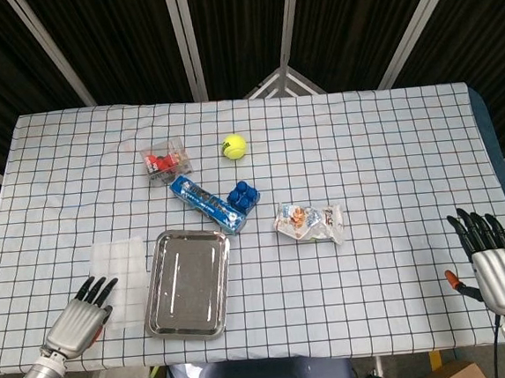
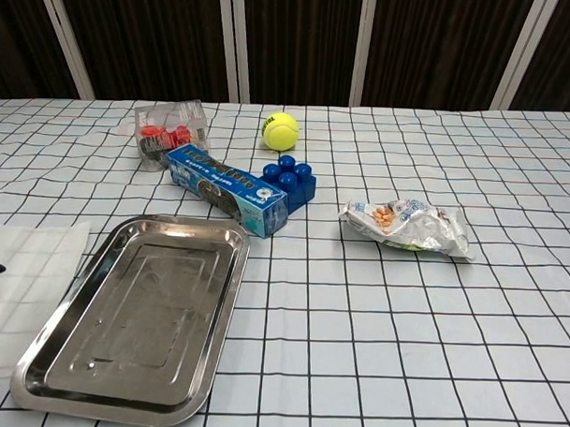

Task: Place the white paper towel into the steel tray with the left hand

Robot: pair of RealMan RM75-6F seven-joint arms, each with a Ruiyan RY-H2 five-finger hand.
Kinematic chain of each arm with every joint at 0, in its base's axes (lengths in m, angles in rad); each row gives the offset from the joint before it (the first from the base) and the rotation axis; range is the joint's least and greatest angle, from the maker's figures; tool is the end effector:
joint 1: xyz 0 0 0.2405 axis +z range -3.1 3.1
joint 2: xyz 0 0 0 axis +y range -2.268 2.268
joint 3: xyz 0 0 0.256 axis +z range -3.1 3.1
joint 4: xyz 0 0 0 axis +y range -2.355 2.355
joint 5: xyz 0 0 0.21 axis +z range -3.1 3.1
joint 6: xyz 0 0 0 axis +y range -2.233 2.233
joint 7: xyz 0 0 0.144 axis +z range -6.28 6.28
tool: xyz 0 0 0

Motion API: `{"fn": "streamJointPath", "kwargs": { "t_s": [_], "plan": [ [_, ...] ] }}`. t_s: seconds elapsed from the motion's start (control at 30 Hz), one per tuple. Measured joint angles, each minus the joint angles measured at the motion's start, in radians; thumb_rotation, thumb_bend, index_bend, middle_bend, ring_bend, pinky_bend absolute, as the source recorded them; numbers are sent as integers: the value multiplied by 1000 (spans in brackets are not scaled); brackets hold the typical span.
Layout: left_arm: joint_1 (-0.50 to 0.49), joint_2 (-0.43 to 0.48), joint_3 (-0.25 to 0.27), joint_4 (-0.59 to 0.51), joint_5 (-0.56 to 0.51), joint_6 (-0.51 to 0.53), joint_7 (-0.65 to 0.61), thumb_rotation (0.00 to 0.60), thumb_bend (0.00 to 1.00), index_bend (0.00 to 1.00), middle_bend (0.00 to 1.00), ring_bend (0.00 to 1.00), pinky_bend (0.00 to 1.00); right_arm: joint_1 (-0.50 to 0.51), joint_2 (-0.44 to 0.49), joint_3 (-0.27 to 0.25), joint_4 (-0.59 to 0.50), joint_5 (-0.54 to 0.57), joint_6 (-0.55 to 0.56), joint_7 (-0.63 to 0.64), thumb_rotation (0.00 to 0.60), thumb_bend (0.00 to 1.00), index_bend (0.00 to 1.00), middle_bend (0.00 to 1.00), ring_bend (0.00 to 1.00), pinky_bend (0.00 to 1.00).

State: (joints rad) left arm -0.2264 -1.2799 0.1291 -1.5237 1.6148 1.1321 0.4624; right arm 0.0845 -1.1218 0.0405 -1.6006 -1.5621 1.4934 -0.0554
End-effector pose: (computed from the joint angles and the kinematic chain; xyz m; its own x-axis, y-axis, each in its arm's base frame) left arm -0.3042 0.1668 0.0423 0.7750 0.2920 0.5604 0.6293 -0.4365 -0.6430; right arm -0.3052 -0.1788 0.1555 0.4577 0.0014 0.8891 -0.8869 -0.0697 0.4566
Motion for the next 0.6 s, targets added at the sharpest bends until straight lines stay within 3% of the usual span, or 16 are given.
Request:
{"fn": "streamJointPath", "kwargs": {
  "t_s": [0.3,0.6],
  "plan": [
    [-6,41,-35,-60,27,88,-26,600,488,556,0,0,0,1,0,0,0,0,-2,2,600,314,0,0,0,0],
    [-49,104,-153,-251,62,197,-52,600,488,553,3,0,0,1,0,1,-1,3,-2,-1,600,313,0,0,0,0]
  ]
}}
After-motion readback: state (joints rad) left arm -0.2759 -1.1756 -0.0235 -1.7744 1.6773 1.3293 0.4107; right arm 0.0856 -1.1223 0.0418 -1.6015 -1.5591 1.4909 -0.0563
